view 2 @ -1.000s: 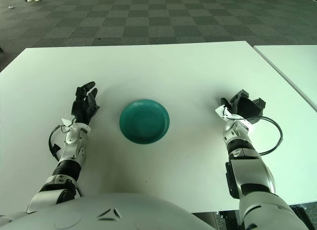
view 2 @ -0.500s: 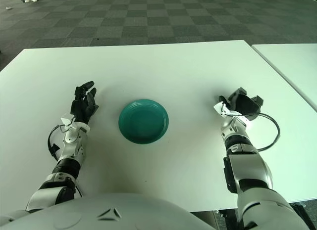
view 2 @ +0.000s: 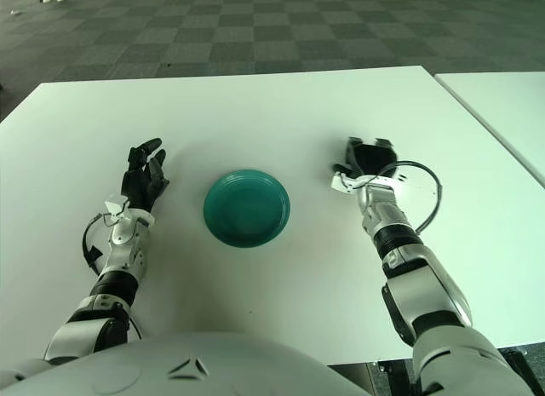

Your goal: Put the charger into the plate.

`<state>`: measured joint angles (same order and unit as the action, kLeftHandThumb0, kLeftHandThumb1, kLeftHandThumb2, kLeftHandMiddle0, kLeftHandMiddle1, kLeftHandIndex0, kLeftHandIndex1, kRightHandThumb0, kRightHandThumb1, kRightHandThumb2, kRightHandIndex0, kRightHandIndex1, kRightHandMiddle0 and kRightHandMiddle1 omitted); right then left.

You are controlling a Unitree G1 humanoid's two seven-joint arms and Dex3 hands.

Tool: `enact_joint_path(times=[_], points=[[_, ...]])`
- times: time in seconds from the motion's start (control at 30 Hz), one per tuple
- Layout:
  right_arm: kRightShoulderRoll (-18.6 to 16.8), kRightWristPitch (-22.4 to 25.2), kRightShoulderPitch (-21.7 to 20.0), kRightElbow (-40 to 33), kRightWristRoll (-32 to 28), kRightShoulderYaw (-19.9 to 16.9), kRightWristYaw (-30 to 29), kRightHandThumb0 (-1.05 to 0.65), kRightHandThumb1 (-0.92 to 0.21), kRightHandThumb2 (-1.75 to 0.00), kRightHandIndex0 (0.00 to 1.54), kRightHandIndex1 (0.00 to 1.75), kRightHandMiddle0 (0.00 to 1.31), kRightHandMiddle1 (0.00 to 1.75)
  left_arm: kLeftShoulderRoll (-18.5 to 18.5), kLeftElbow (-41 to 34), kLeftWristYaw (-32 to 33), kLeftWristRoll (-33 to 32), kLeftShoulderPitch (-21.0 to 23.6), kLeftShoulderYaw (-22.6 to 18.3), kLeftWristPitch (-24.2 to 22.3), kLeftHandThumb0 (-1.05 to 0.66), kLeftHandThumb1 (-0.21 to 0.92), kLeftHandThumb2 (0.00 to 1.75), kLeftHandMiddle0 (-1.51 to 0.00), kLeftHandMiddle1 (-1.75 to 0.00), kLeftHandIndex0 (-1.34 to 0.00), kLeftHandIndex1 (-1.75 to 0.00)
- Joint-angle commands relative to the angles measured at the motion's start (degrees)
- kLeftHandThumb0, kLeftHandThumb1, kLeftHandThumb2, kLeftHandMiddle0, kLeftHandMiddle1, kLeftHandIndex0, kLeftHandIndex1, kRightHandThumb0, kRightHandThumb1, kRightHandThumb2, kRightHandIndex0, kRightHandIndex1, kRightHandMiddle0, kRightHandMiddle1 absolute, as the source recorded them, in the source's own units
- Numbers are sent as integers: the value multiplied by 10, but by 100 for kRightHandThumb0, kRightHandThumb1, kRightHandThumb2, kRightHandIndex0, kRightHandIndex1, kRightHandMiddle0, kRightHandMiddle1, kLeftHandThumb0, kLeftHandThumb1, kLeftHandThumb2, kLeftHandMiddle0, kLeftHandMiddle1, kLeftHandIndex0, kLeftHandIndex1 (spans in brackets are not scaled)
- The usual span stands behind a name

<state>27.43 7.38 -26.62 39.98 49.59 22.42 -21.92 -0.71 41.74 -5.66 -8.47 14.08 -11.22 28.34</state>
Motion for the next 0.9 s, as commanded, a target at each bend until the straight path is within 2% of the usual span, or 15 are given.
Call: enact_joint_path(times=[0.0, 0.1, 0.23, 0.27, 0.3, 0.37, 0.47, 0.67, 0.87], points=[[74, 15, 86, -253, 53, 38, 151, -43, -48, -111, 90, 175, 49, 175, 0, 48, 6, -4, -45, -7, -35, -77, 92, 88, -23, -35, -3, -108], [80, 14, 97, -283, 60, 33, 177, -43, -49, -109, 89, 175, 47, 175, 0, 48, 6, -4, -44, -7, -36, -77, 92, 88, -23, -35, -3, -108], [80, 19, 110, -315, 85, 32, 180, -42, -51, -107, 89, 175, 46, 175, -1, 48, 7, -3, -43, -7, -37, -77, 92, 88, -23, -35, -3, -108], [83, 16, 108, -325, 90, 30, 185, -42, -51, -107, 90, 175, 46, 175, -7, 26, 4, -11, -52, -6, -50, -77, 92, 88, -23, -35, -3, -108], [85, 14, 108, -332, 93, 29, 189, -42, -51, -107, 90, 175, 46, 175, -11, 10, 2, -16, -59, -5, -60, -75, 92, 84, -25, -37, -4, -114], [89, 12, 108, -361, 100, 24, 210, -42, -52, -106, 90, 175, 46, 175, -19, -22, -7, -32, -72, -5, -82, -69, 91, 70, -23, -61, -6, -132], [100, 18, 116, -431, 112, 12, 265, -42, -52, -106, 90, 175, 45, 175, -22, -32, -12, -43, -75, -7, -96, -66, 91, 60, -21, -78, -7, -140], [114, 10, 132, -483, 115, -1, 315, -42, -52, -105, 92, 175, 45, 175, -24, -12, -14, -54, -67, -16, -102, -65, 90, 52, -17, -85, -6, -143], [117, -13, 135, -490, 106, -6, 335, -41, -55, -102, 90, 175, 43, 175, -28, -9, -15, -56, -68, -19, -97, -63, 91, 50, -17, -88, -5, -148]])
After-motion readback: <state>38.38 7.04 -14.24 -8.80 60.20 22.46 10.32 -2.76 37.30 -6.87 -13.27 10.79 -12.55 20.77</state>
